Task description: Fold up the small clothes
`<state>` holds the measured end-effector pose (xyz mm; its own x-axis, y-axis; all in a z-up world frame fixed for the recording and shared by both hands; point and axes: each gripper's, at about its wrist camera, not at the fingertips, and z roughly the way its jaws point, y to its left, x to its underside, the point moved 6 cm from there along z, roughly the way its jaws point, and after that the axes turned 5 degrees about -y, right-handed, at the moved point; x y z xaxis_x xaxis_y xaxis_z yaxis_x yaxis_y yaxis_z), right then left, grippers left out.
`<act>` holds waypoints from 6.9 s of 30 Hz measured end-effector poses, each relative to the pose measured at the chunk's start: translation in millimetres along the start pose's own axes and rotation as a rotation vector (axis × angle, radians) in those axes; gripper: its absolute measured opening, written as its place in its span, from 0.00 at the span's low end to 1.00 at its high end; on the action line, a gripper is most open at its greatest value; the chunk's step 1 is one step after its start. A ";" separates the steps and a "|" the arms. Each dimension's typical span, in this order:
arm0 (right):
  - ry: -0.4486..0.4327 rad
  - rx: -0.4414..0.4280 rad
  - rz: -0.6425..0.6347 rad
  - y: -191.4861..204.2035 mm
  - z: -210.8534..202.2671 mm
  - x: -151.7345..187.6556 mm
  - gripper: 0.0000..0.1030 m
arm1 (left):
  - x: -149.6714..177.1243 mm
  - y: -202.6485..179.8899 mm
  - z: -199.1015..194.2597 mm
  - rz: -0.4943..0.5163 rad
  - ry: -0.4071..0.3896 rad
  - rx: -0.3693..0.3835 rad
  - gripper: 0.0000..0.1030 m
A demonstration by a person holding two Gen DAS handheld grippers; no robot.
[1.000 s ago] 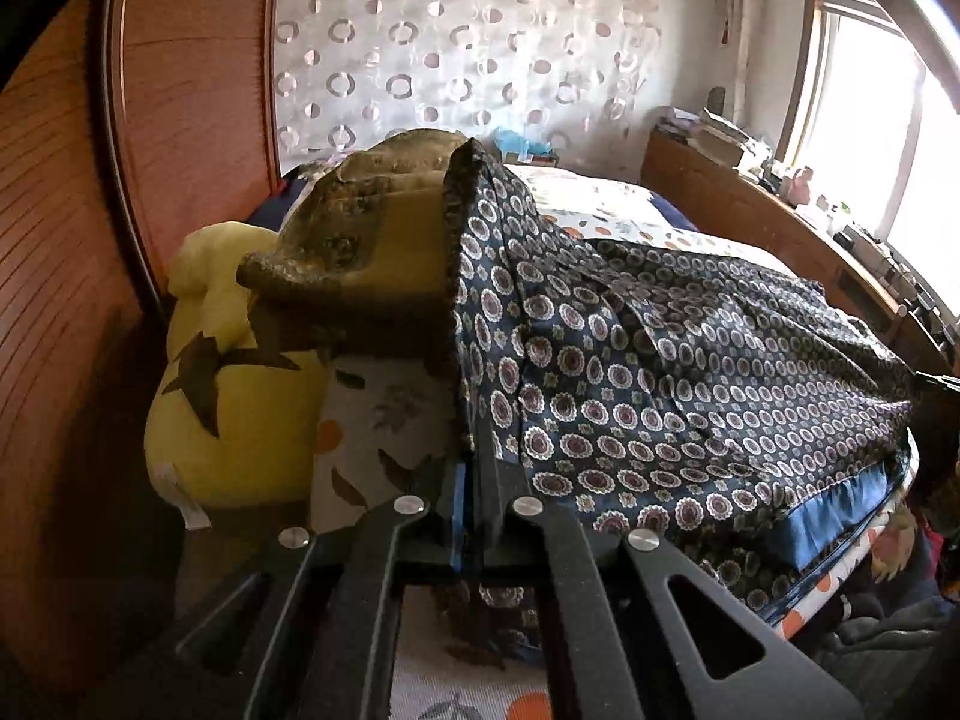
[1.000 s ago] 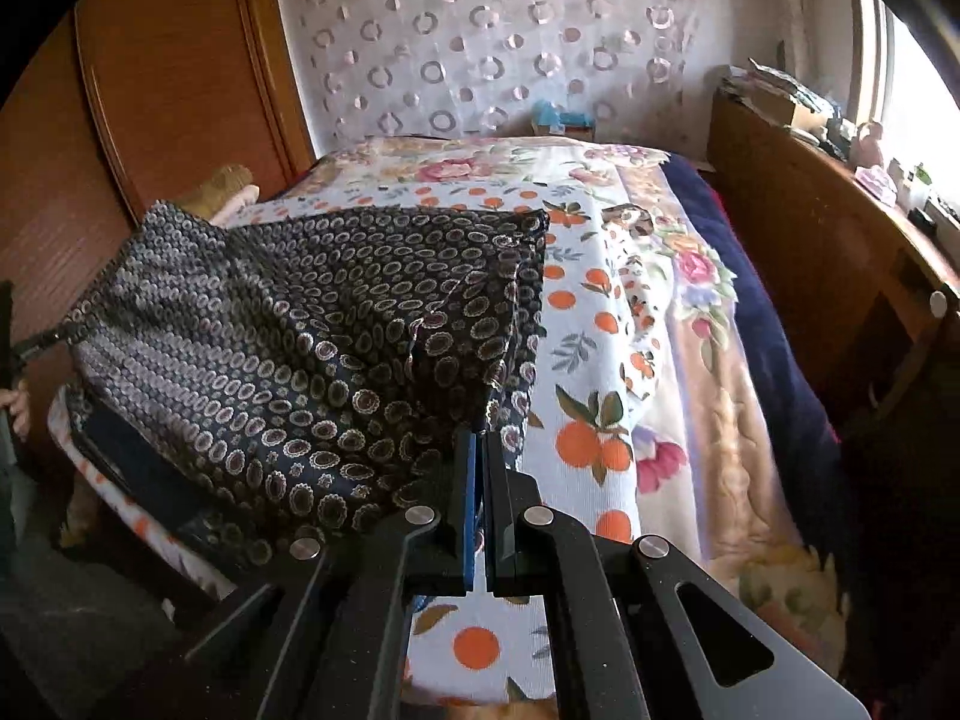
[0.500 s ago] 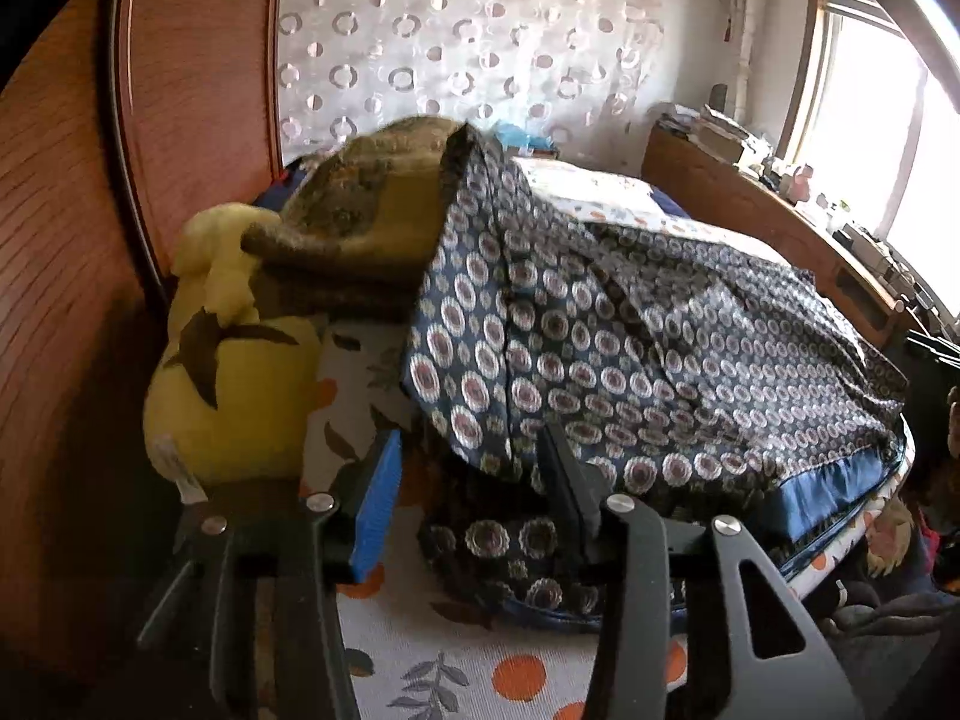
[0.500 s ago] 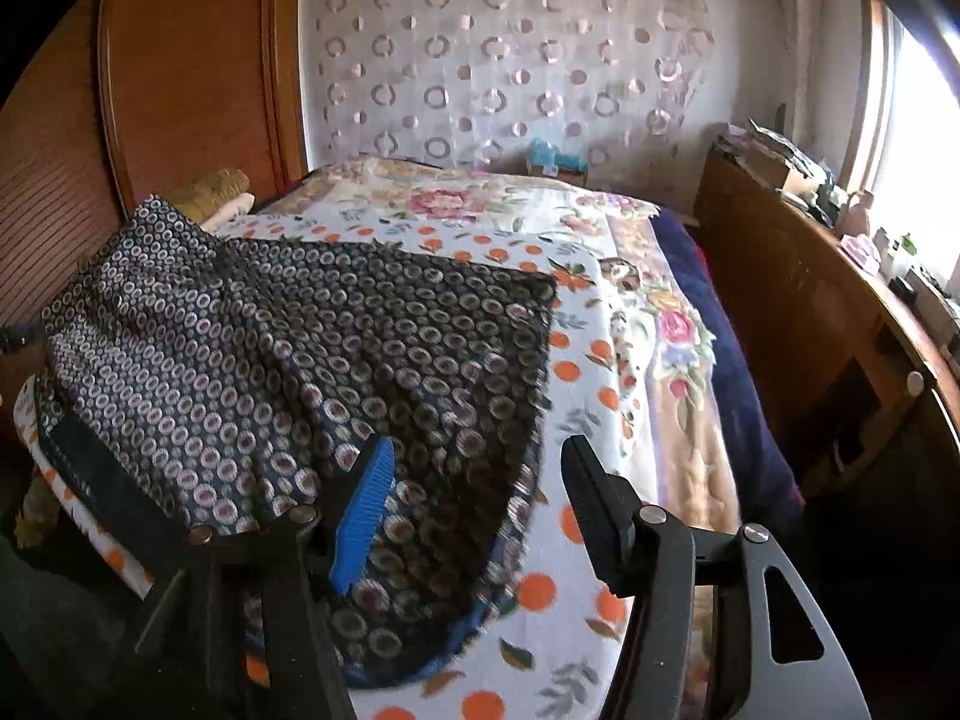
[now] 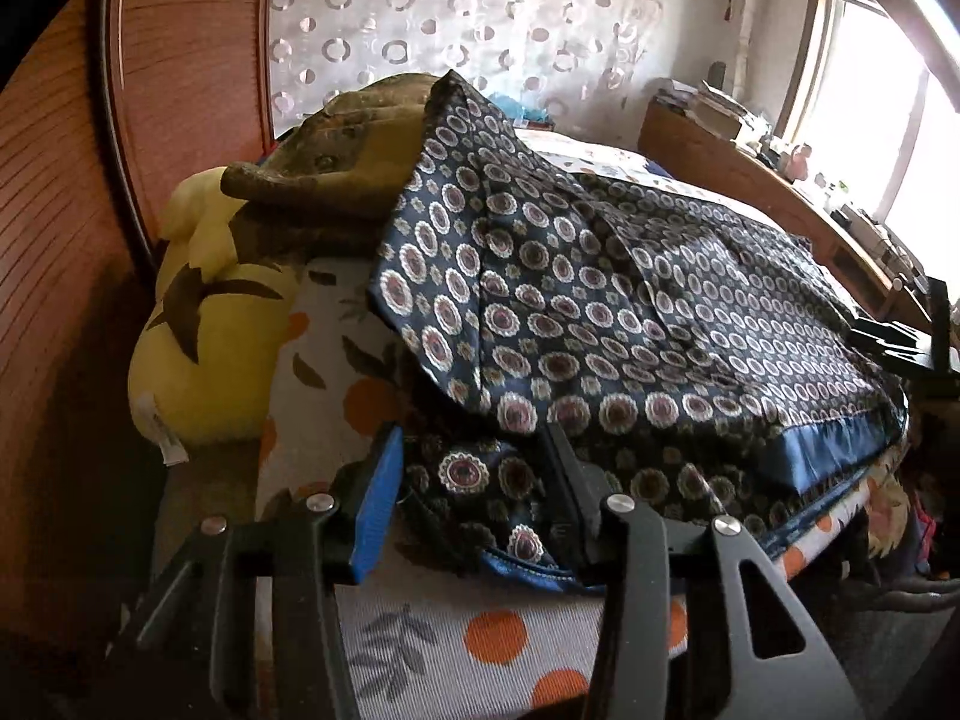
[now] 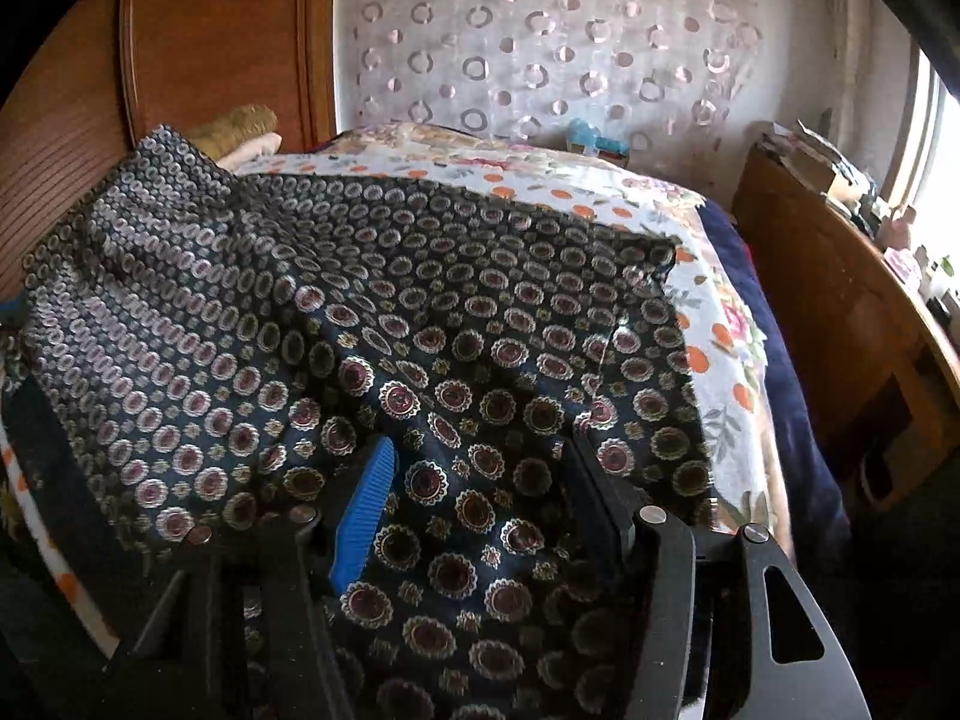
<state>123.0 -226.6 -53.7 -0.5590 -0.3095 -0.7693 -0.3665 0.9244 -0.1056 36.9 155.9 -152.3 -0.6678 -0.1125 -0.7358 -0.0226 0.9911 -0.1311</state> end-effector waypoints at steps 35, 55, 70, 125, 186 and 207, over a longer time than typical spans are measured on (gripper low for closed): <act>0.017 -0.036 0.054 -10.6 10.6 3.1 0.62 | -26.3 16.0 10.2 -0.030 -0.032 -0.070 0.51; 0.021 -0.042 0.048 -9.2 12.4 3.1 0.65 | -17.4 22.2 29.0 -0.055 0.009 -0.085 0.51; 0.022 -0.045 0.048 -9.4 12.6 3.3 0.65 | -60.3 -21.3 -12.2 -0.016 -0.160 0.027 0.04; -0.173 -0.076 0.099 0.5 -66.1 -4.6 0.73 | -138.7 -258.6 -25.0 0.339 -0.234 0.390 0.72; -0.143 0.037 -0.041 6.6 -79.7 -9.2 0.47 | -88.6 -188.7 4.5 0.205 -0.208 0.240 0.73; 0.023 -0.214 -0.379 161.2 13.5 -23.7 0.47 | -77.1 -178.9 7.4 0.190 -0.189 0.227 0.72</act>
<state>87.2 -67.2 -61.0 -0.3703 -0.6253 -0.6870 -0.6937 0.6780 -0.2432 97.9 -13.3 -77.1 -0.4941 0.0398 -0.8685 0.2689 0.9570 -0.1091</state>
